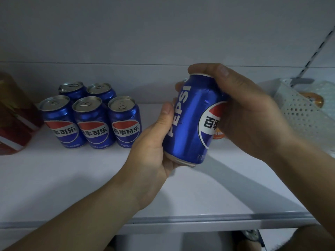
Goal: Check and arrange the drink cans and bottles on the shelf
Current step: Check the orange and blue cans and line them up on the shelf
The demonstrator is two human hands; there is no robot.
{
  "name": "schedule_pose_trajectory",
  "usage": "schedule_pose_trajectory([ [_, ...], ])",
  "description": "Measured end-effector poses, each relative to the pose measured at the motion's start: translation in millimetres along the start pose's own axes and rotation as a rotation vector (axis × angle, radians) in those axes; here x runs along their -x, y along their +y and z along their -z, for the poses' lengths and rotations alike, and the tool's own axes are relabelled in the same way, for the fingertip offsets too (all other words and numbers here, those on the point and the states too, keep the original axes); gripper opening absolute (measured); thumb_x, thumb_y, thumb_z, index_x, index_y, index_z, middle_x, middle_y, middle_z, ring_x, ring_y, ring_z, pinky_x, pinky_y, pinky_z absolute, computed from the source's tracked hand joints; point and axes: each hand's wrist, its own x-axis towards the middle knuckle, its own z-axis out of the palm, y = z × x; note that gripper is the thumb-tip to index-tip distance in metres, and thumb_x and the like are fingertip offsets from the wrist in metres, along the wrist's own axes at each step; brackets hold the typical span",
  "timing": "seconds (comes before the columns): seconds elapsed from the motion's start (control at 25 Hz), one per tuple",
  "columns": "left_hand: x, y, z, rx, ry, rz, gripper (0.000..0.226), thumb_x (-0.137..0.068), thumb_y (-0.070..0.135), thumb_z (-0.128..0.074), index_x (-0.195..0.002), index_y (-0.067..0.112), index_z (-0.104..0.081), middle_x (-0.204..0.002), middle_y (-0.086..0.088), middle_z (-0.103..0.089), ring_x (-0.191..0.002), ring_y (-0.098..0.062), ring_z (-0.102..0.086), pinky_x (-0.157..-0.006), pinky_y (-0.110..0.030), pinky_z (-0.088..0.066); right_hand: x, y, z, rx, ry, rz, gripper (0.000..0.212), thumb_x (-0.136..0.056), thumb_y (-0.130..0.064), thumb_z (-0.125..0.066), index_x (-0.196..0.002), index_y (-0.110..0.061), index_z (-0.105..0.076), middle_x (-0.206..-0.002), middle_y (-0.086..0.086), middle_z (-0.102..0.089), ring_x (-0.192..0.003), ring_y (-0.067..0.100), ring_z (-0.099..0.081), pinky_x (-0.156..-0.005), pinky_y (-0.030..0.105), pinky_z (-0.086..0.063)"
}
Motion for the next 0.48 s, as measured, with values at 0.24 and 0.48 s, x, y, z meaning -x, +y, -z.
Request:
schedule_pose_trajectory([
  [0.24, 6.1, 2.1, 0.4, -0.08, -0.056, -0.033, 0.047, -0.076, 0.057, -0.064, -0.106, 0.023, -0.078, -0.109, -0.009, -0.077, -0.098, -0.028, -0.074, -0.084, -0.042, -0.061, 4.0, -3.6, -2.0, 0.039, 0.037, -0.006, 0.034, -0.086, -0.043, -0.063, -0.11, -0.019, -0.069, -0.104, 0.019, -0.075, -0.086, 0.036, -0.068, -0.077, 0.056, -0.046],
  [0.48, 7.5, 1.9, 0.2, -0.068, -0.059, 0.045, 0.055, -0.076, 0.055, -0.053, -0.108, 0.017, -0.076, -0.11, -0.01, -0.077, -0.098, -0.027, -0.075, -0.08, -0.041, -0.062, 5.6, -7.5, 7.7, 0.067, -0.091, -0.014, 0.037, -0.089, -0.033, -0.063, -0.125, -0.024, -0.065, -0.121, 0.03, -0.066, -0.112, 0.054, -0.062, -0.086, 0.064, -0.052],
])
